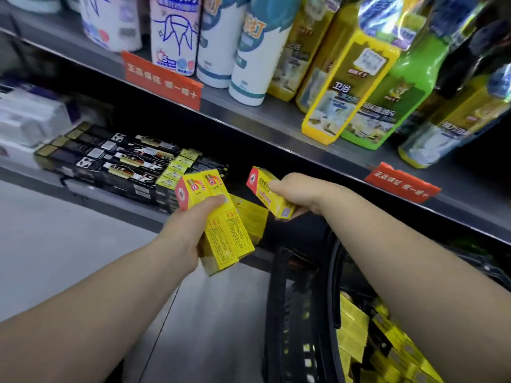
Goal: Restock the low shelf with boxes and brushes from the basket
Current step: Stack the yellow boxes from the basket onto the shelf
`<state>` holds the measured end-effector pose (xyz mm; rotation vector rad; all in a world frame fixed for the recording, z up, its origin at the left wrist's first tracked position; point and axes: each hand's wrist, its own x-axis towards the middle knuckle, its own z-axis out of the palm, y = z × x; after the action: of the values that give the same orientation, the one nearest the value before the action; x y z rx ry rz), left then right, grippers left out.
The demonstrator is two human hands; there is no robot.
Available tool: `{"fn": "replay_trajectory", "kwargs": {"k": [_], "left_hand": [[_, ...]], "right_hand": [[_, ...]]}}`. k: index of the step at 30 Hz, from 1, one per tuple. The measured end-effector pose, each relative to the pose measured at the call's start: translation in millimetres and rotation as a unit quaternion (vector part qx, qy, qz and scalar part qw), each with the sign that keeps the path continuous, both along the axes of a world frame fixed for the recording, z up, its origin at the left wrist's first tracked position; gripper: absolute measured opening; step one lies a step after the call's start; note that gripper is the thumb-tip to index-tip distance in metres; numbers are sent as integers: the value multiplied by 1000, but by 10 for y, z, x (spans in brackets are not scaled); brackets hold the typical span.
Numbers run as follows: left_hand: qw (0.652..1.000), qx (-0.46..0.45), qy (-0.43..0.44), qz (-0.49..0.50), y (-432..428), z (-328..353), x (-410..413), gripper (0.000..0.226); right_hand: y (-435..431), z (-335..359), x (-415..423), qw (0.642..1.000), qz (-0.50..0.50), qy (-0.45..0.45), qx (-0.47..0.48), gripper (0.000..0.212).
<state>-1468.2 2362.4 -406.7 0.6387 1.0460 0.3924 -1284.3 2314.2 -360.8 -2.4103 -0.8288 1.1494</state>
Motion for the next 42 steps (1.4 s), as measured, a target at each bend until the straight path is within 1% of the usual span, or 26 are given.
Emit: {"fn": "replay_trajectory", "kwargs": {"k": [1,3,4,6,9,11,14,18,20,24,26,27,28,29,30,31,32,33,34,35,36,38,39,40,41,42], "left_hand": [[1000,4,7,11,68,-40,-1,34],[1000,15,15,23,196,-115,-1,32],[999,19,20,28,249,-139,-2,33],[998,25,35,35,343,-183,0,38],[997,24,48,47,429,-254,14,40],[998,17,46,45,458,-286,47,42],[998,15,47,37,497,-326,122,42],[998,14,50,31,553,-385,185,34],[998,12,49,29,566,-409,201,29],[999,13,47,25,581,-429,223,23],[998,17,53,20,592,-438,238,22],[998,19,57,19,605,-443,243,22],[998,21,61,22,617,-447,248,23],[997,23,62,26,626,-453,255,24],[997,24,63,30,632,-448,267,25],[997,25,62,33,636,-445,280,27],[997,27,59,34,633,-435,298,29],[998,30,53,34,629,-431,317,30],[998,35,44,31,620,-427,336,30],[998,42,35,26,614,-431,354,29],[998,48,27,19,605,-432,363,28],[999,47,5,-3,579,-432,373,31],[999,42,-7,-16,562,-436,375,33],[999,39,-11,-29,547,-437,378,33],[998,41,-10,-36,539,-441,381,30],[998,42,-5,-35,538,-438,386,26]], "right_hand": [[99,-105,79,997,32,-69,-32,31],[262,-323,221,973,89,-187,-99,53],[326,-434,282,962,113,-217,-119,57],[431,-663,395,943,161,-250,-148,50],[527,-1038,578,921,182,-295,-179,51],[558,-1257,684,926,161,-297,-171,55],[615,-1530,818,936,180,-262,-155,50],[694,-1813,927,934,207,-223,-186,53],[721,-1903,959,933,215,-203,-207,54],[753,-1947,956,940,220,-169,-198,60],[758,-1868,874,929,225,-190,-224,65],[778,-1784,819,916,233,-217,-244,65],[812,-1655,745,904,242,-245,-252,61],[857,-1493,654,903,252,-256,-235,54],[905,-1322,560,917,260,-241,-186,44],[937,-1129,445,942,253,-188,-114,36],[951,-943,310,970,220,-95,-38,31],[917,-781,170,984,170,33,25,31],[850,-645,56,975,130,164,73,35],[773,-566,-10,956,103,258,97,44],[694,-513,-57,945,104,294,101,53],[560,-488,-76,949,141,267,89,74],[511,-489,-38,955,154,242,79,79],[478,-494,28,959,158,224,72,79],[464,-493,110,963,157,207,69,72],[475,-487,189,969,150,181,71,59]]}}
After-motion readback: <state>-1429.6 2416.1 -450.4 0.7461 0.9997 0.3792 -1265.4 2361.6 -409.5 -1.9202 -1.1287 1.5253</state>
